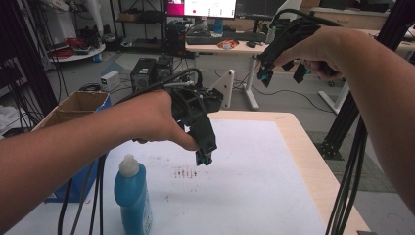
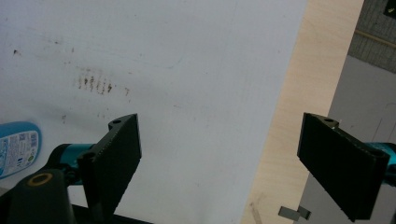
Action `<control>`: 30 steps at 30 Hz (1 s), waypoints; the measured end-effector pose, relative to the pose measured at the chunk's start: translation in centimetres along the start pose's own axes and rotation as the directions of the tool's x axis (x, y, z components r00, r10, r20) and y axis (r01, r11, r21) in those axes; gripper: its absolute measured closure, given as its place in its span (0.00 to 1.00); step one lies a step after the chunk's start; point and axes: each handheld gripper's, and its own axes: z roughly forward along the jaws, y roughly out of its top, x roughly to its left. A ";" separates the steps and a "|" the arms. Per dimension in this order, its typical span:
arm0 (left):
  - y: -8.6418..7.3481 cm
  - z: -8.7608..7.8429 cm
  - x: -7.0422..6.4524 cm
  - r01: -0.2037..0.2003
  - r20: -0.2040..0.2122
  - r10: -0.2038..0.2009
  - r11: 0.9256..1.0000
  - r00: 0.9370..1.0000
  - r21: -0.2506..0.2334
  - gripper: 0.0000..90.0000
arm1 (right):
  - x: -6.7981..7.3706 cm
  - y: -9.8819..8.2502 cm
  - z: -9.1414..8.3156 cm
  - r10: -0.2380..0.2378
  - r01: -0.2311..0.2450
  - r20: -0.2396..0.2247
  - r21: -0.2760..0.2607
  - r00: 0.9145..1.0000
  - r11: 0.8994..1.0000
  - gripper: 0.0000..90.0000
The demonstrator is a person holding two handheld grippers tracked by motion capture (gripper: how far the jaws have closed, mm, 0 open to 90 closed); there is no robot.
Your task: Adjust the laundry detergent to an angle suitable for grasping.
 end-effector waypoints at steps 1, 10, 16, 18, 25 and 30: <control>0.0 0.0 0.0 0.002 0.001 -0.002 1.000 1.000 0.000 0.20 | 0.0 0.0 0.0 -0.002 0.002 -0.002 -0.003 1.000 1.000 0.14; 0.1 -0.1 -0.2 -0.008 -0.003 0.008 1.000 1.000 -0.002 0.20 | 0.1 -0.4 0.1 -0.007 0.007 0.003 0.000 1.000 1.000 0.14; -0.2 0.0 0.0 -0.004 -0.003 0.004 1.000 1.000 0.008 0.20 | 0.2 -0.4 0.5 -0.004 0.004 0.001 0.008 1.000 1.000 0.14; -0.2 0.0 0.0 0.000 -0.002 0.000 1.000 1.000 0.008 0.20 | 0.3 -0.4 0.7 -0.010 0.010 -0.002 0.014 1.000 1.000 0.14; -0.3 -0.1 0.3 0.001 0.001 -0.001 1.000 1.000 0.009 0.20 | 0.4 -0.6 1.4 -0.010 0.010 -0.001 0.024 1.000 1.000 0.14; -0.1 -0.3 0.4 -0.003 0.001 0.003 1.000 1.000 0.009 0.20 | 0.2 -0.8 2.1 -0.011 0.011 -0.004 0.032 1.000 0.999 0.14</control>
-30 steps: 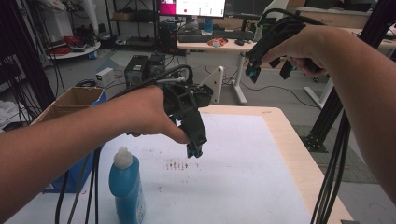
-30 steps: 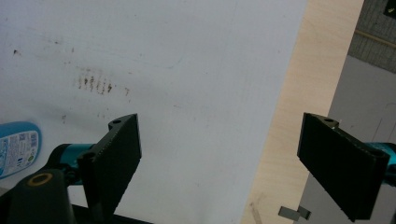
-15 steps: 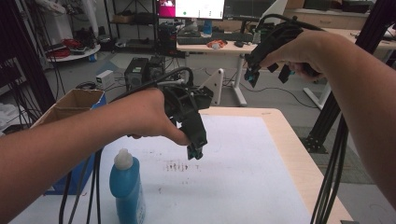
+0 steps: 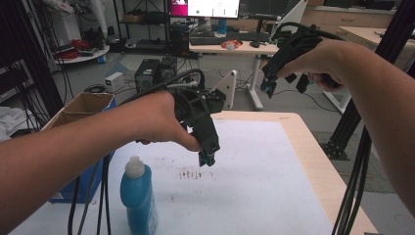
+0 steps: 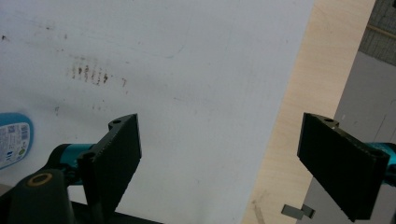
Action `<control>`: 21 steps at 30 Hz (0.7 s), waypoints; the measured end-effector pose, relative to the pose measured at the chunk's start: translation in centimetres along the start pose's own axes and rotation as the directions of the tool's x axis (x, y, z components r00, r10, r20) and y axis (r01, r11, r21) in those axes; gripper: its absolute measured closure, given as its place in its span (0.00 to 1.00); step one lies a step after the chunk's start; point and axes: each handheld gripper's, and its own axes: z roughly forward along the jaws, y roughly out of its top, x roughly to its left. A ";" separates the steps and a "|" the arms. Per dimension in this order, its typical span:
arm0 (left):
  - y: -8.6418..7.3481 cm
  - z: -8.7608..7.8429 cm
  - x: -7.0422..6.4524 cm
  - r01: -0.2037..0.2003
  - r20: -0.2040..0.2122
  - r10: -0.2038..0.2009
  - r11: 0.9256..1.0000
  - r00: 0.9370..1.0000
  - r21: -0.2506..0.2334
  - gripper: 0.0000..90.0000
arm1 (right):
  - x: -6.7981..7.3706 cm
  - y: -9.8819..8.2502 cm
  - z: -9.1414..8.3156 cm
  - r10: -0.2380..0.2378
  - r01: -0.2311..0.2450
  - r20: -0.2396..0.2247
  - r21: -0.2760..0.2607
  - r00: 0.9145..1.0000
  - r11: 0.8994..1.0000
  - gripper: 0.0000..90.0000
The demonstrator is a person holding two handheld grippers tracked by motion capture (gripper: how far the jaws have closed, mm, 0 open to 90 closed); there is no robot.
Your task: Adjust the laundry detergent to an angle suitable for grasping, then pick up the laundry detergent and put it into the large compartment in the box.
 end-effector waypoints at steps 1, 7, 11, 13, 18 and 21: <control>0.0 0.0 0.0 0.000 0.000 0.000 1.000 1.000 0.000 0.20 | -0.1 0.0 0.2 -0.003 0.003 -0.001 0.000 1.000 1.000 0.14; 0.2 0.0 -0.2 0.002 -0.001 -0.002 1.000 1.000 -0.004 0.20 | 0.0 0.0 0.8 -0.010 0.010 -0.006 0.012 1.000 1.000 0.14; 0.0 0.1 -0.2 0.007 -0.002 -0.007 1.000 1.000 -0.004 0.20 | 0.2 0.0 0.7 -0.014 0.014 -0.006 0.004 1.000 1.000 0.14; 0.0 0.1 -0.1 0.007 -0.002 -0.007 1.000 1.000 -0.003 0.20 | 0.2 -0.1 0.8 -0.016 0.016 -0.005 0.005 1.000 1.000 0.14; -0.1 0.0 -0.2 0.011 -0.002 -0.011 1.000 1.000 -0.010 0.20 | 0.1 -0.3 0.9 -0.016 0.016 -0.012 0.005 1.000 1.000 0.14; -0.1 -0.1 -0.2 0.010 -0.004 -0.010 1.000 1.000 -0.014 0.20 | 0.1 -0.4 1.1 -0.015 0.015 -0.014 0.005 1.000 1.000 0.14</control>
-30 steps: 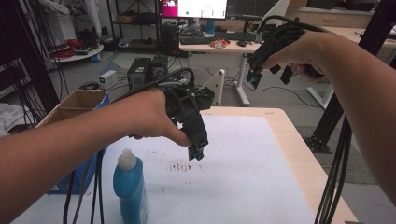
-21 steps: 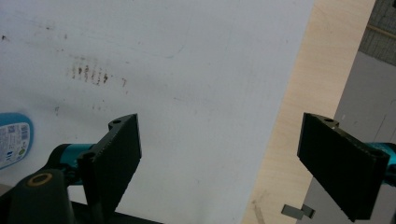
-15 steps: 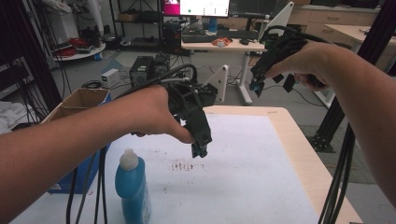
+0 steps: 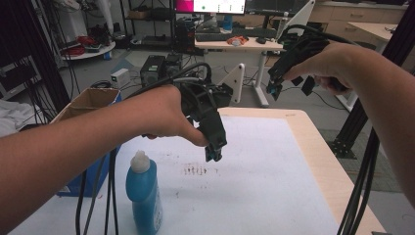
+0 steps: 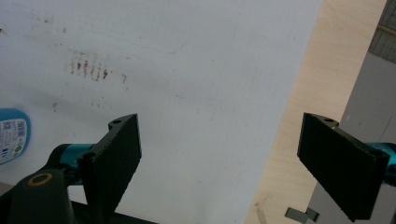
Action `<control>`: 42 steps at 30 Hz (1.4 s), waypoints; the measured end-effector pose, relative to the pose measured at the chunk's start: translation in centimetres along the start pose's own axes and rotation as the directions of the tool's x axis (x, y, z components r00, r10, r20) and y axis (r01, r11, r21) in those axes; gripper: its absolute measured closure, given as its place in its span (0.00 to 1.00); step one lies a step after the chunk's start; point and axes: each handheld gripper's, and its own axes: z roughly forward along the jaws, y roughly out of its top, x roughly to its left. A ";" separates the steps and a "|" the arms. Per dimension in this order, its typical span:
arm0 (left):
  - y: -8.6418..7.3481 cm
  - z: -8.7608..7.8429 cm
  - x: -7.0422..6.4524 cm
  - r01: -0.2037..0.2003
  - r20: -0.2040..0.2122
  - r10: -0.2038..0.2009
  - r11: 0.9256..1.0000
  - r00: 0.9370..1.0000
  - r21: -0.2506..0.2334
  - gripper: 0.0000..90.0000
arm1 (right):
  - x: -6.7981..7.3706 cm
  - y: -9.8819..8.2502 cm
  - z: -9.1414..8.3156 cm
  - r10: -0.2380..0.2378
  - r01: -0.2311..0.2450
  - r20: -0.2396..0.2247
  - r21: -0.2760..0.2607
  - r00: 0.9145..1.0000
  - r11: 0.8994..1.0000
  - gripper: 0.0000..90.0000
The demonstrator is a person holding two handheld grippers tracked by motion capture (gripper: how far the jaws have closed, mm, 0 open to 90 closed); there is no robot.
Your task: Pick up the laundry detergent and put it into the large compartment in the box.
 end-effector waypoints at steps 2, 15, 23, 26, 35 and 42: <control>0.0 -0.1 0.0 0.007 0.004 -0.007 1.000 1.000 -0.004 0.20 | 0.0 0.0 0.1 0.001 -0.001 0.003 0.002 1.000 1.000 0.14; -1.5 -1.6 0.8 0.124 -0.014 -0.124 0.992 0.992 -0.038 0.20 | 0.0 -0.3 0.5 0.008 -0.008 0.001 0.009 1.000 1.000 0.14; -3.1 -2.3 1.5 0.183 -0.030 -0.185 0.981 0.982 -0.057 0.20 | 0.2 -0.5 0.9 -0.004 0.004 -0.001 0.011 1.000 1.000 0.14; -3.9 -2.4 1.6 0.203 -0.041 -0.206 0.977 0.978 -0.062 0.20 | 0.2 -0.5 0.9 -0.003 0.003 -0.003 0.011 1.000 1.000 0.14; -5.8 -2.7 2.3 0.273 -0.063 -0.277 0.959 0.959 -0.071 0.20 | 0.4 -0.6 1.0 -0.010 0.010 -0.004 0.013 1.000 1.000 0.14; -7.5 -3.0 2.8 0.356 -0.072 -0.363 0.930 0.929 -0.092 0.20 | 0.4 -0.7 1.1 -0.013 0.013 -0.004 0.011 1.000 1.000 0.14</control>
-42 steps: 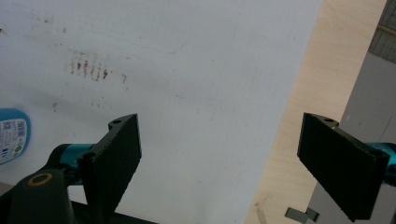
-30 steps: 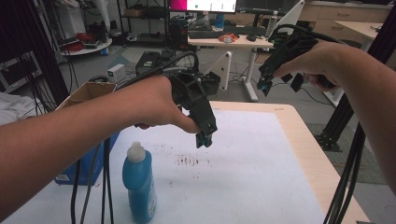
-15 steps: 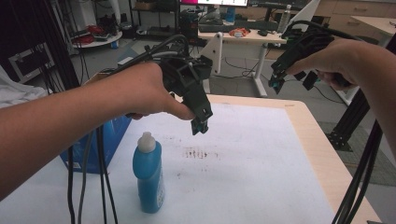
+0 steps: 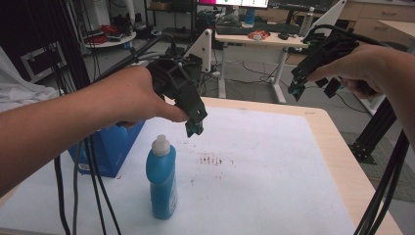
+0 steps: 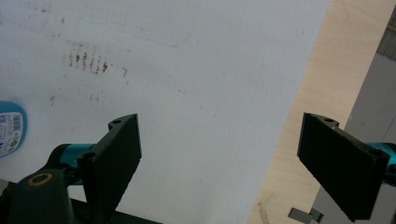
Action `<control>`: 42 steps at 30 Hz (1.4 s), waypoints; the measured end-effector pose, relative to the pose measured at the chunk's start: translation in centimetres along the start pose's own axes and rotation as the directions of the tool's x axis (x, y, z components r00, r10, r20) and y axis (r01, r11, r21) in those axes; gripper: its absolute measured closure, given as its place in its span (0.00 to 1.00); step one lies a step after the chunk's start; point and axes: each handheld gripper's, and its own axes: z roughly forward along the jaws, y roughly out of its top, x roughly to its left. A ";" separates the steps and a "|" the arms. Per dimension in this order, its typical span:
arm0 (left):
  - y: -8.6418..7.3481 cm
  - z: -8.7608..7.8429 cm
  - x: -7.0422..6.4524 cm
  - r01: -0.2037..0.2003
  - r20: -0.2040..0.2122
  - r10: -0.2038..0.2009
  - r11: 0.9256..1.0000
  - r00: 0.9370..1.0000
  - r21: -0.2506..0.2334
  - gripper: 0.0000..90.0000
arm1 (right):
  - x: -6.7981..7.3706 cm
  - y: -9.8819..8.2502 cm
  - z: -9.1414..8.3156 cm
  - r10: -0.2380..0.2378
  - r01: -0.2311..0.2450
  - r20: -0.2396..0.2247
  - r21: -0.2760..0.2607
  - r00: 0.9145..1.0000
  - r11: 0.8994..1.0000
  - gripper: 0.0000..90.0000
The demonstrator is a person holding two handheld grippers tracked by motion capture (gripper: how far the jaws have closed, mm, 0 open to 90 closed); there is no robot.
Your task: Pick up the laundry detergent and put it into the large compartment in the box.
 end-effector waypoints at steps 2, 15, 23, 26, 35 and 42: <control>-0.4 0.0 0.2 0.018 -0.007 -0.018 1.000 1.000 -0.002 0.20 | 0.1 0.0 0.1 -0.004 0.004 -0.004 0.001 1.000 1.000 0.14; -2.6 0.6 0.1 0.114 -0.016 -0.115 0.993 0.993 -0.040 0.20 | 0.5 0.0 0.3 -0.016 0.016 -0.009 -0.004 1.000 1.000 0.14; -3.6 1.3 0.1 0.147 -0.012 -0.148 0.988 0.989 -0.036 0.20 | 0.5 0.0 0.7 -0.019 0.019 -0.008 0.001 1.000 1.000 0.14; -3.8 1.7 0.0 0.145 -0.018 -0.146 0.989 0.989 -0.022 0.20 | 0.5 0.0 0.7 -0.021 0.021 -0.011 0.003 1.000 1.000 0.14; -4.6 3.4 -0.3 0.165 -0.013 -0.165 0.986 0.986 -0.012 0.20 | 0.4 -0.1 1.1 -0.024 0.024 -0.020 0.003 1.000 1.000 0.14; -5.0 4.4 -0.4 0.171 -0.017 -0.171 0.985 0.985 0.011 0.20 | 0.4 -0.2 1.4 -0.032 0.032 -0.026 0.008 0.999 0.999 0.14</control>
